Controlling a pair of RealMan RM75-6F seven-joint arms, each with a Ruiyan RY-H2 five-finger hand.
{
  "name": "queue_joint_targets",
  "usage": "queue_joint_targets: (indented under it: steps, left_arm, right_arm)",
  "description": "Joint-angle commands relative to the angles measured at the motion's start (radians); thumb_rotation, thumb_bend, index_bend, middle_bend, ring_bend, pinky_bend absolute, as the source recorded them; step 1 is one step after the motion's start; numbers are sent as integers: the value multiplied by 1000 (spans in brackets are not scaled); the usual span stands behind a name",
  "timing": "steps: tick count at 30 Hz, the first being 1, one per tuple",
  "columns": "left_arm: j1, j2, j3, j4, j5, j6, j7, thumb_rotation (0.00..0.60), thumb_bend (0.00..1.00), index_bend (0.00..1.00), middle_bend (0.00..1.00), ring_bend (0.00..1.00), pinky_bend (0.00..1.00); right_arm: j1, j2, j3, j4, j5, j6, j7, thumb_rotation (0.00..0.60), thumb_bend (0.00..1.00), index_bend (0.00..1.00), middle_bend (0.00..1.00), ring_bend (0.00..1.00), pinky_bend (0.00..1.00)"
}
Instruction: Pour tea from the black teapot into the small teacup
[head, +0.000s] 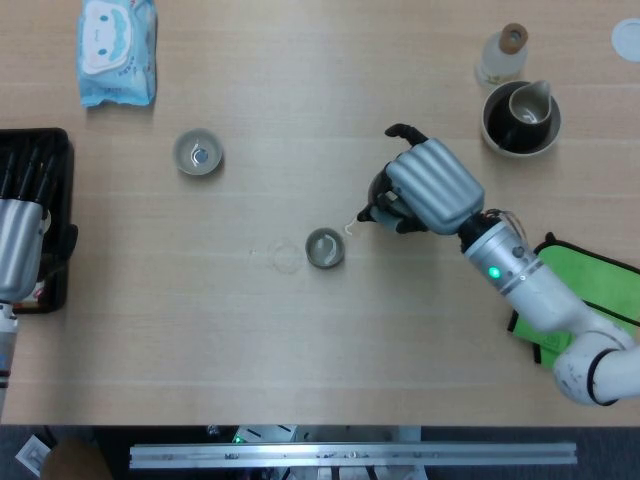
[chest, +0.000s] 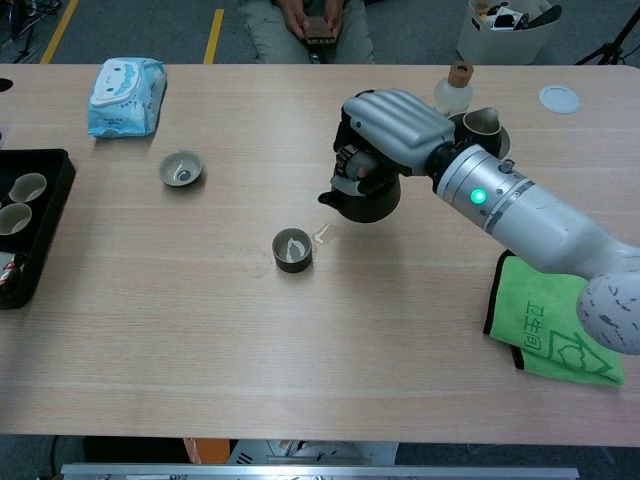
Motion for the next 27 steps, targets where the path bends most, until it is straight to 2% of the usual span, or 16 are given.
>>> queue_joint_targets:
  steps: [1, 12, 27]
  left_arm:
    - [0, 1, 2, -1, 0, -2, 0, 600, 346, 45, 57, 0, 95]
    - [-7, -8, 7, -5, -1, -18, 13, 600, 345, 45, 57, 0, 95]
    - [-24, -23, 4, -3, -24, -48, 40, 600, 345, 45, 57, 0, 95]
  right_arm:
    - [-27, 23, -10, 4, -1, 9, 23, 600, 265, 1000, 995, 975, 204]
    - [-91, 20, -13, 91, 2, 14, 100, 599, 264, 1000, 990, 965, 196]
    - [-134, -77, -6, 239, -6, -22, 206, 599, 259, 1000, 973, 947, 144]
